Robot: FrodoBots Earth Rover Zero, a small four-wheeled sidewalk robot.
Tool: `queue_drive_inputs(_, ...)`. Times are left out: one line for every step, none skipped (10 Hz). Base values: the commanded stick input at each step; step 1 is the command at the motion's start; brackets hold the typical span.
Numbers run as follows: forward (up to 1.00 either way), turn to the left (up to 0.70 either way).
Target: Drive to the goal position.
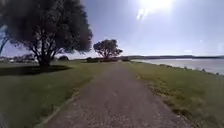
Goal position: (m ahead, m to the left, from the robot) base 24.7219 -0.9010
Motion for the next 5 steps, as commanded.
queue_drive_inputs(1.0,0.0)
queue_drive_inputs(1.0,0.0)
queue_drive_inputs(1.0,0.0)
queue_drive_inputs(1.0,0.0)
queue_drive_inputs(1.0,0.0)
